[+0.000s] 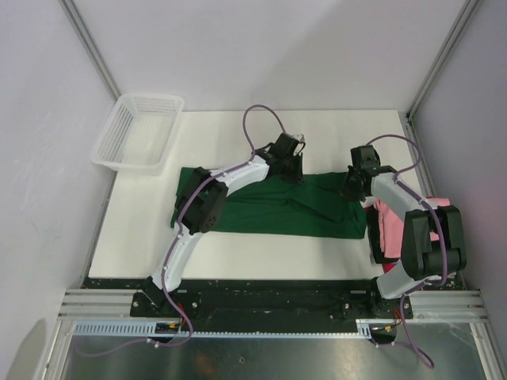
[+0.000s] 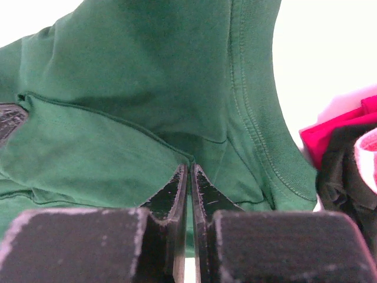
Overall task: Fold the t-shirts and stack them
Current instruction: Fold the other side of the tshirt into a rectangle
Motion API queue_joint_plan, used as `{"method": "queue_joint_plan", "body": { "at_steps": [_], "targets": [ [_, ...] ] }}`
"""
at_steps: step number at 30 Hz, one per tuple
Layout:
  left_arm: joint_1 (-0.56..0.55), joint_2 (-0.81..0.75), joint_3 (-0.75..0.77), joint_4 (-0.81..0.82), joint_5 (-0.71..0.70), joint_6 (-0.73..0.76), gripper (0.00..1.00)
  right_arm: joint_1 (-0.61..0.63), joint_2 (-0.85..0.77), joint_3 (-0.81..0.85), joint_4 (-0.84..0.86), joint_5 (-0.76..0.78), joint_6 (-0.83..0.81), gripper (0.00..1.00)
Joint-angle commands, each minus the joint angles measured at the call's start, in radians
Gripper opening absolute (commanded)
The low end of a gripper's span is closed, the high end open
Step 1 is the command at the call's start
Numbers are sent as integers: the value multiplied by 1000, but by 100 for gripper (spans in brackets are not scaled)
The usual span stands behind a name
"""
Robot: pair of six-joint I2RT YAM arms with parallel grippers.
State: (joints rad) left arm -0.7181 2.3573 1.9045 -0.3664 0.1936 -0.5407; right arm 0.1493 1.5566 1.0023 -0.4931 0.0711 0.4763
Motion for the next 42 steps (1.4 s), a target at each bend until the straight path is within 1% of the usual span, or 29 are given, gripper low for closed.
{"method": "queue_joint_plan", "body": {
  "at_steps": [1, 3, 5, 13, 17, 18, 23, 28, 30, 33, 37, 42],
  "targets": [
    [-19, -103, -57, 29, -15, 12, 7, 20, -71, -2, -18, 7, 17, 7],
    [-22, -130, -99, 33, -29, 17, 2, 27, -90, -3, -28, 11, 18, 7],
    [-23, -163, -145, 41, -43, 18, 1, 32, -113, -11, -36, 9, 21, 7],
    [-25, -323, -333, 99, -79, 18, 0, 68, -210, -88, -47, 3, 47, 6],
    [-29, -363, -384, 117, -74, 18, 0, 91, -246, -130, -47, 6, 62, 7],
    [-30, -365, -389, 121, -70, 19, 3, 95, -253, -138, -48, 8, 64, 7],
    [-33, -303, -324, 126, -20, 64, 26, 109, -270, -182, -39, 13, 77, 6],
    [-35, -195, -221, 126, 1, 111, 41, 111, -271, -202, -24, 10, 80, 6],
    [-35, -161, -182, 126, 12, 124, 46, 111, -272, -206, -19, 11, 79, 6],
    [-34, -114, -123, 126, 42, 142, 48, 113, -264, -210, -13, 10, 78, 7],
    [-34, -70, -61, 127, 82, 164, 49, 113, -260, -212, -8, 14, 74, 6],
    [-34, -34, -15, 126, 86, 175, 48, 112, -251, -212, 3, 10, 73, 7]
  ]
}}
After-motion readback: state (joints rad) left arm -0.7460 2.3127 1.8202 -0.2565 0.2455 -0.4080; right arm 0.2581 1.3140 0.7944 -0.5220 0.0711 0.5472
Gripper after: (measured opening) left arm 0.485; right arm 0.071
